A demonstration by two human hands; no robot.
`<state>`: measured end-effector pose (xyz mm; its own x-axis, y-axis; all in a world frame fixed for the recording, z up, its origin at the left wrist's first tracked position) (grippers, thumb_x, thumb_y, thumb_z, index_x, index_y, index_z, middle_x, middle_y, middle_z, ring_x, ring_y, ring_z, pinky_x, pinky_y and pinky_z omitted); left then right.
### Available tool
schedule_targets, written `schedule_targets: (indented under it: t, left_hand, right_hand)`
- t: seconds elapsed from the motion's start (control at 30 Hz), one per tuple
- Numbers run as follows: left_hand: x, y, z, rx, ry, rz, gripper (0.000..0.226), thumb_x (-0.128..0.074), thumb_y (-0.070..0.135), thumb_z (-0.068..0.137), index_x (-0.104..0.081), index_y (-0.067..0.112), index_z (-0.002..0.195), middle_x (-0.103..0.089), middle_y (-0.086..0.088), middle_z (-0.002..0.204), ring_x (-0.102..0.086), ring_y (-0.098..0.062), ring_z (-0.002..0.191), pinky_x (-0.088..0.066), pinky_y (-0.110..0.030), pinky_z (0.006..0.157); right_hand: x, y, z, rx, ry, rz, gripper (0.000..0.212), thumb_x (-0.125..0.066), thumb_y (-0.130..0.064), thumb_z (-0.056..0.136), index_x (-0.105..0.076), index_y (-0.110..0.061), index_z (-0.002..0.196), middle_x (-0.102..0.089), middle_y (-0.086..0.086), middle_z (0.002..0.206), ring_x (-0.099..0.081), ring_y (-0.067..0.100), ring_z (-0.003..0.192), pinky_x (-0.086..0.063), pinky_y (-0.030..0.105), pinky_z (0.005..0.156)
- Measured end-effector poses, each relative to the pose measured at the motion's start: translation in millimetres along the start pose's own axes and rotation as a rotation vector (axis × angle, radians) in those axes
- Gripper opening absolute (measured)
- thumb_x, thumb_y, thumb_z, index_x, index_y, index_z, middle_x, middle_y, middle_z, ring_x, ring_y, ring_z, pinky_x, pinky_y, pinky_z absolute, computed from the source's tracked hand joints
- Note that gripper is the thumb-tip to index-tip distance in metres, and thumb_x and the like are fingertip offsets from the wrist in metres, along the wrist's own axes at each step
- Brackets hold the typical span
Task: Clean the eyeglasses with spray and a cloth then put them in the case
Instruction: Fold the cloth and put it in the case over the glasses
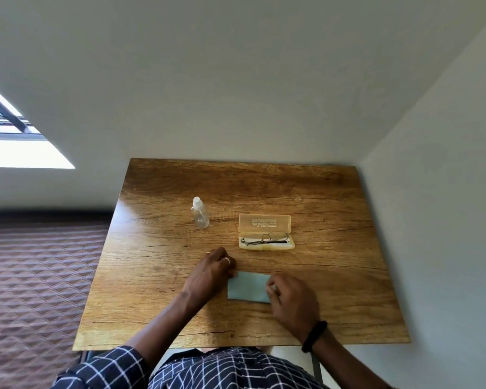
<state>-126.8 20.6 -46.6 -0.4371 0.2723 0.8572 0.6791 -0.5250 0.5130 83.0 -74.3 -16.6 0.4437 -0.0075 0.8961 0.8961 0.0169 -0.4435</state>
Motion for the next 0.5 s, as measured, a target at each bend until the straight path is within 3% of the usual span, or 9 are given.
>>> schedule_targets:
  t: [0.17, 0.3, 0.5]
  left_hand:
    - [2, 2, 6, 0.044, -0.071, 0.024, 0.012, -0.070, 0.018, 0.089, -0.068, 0.007, 0.091, -0.061, -0.008, 0.100, -0.062, -0.026, 0.086, -0.058, -0.041, 0.070]
    - [5, 9, 13, 0.108, -0.110, 0.042, 0.019, -0.061, 0.019, 0.095, -0.067, 0.002, 0.090, -0.060, -0.011, 0.101, -0.062, -0.029, 0.088, -0.056, -0.042, 0.071]
    - [6, 11, 15, 0.101, -0.134, 0.051, 0.017, -0.061, 0.017, 0.094, -0.066, 0.002, 0.087, -0.059, -0.011, 0.095, -0.062, -0.030, 0.081, -0.055, -0.042, 0.063]
  right_hand:
    - [-32, -58, 6, 0.250, -0.104, -0.103, 0.029, -0.063, -0.043, 0.081, -0.062, -0.024, 0.101, -0.062, -0.005, 0.097, -0.059, 0.013, 0.084, -0.052, 0.029, 0.071]
    - [-48, -68, 12, 0.215, -0.170, -0.197, 0.024, -0.068, -0.036, 0.077, -0.067, -0.020, 0.095, -0.064, 0.000, 0.097, -0.061, 0.018, 0.084, -0.051, 0.034, 0.071]
    - [-52, -74, 12, 0.148, -0.159, -0.173, 0.013, -0.071, -0.025, 0.068, -0.065, -0.022, 0.079, -0.062, -0.004, 0.078, -0.059, 0.016, 0.069, -0.046, 0.030, 0.061]
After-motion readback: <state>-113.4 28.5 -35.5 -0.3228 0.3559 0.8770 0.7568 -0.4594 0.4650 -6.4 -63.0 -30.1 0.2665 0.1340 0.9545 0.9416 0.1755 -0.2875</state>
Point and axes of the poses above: each hand's wrist, its own z-axis towards the middle knuckle, its own x-axis out of the back of the hand, y = z × x, the point moved 3 cm from there along z, towards the middle knuckle
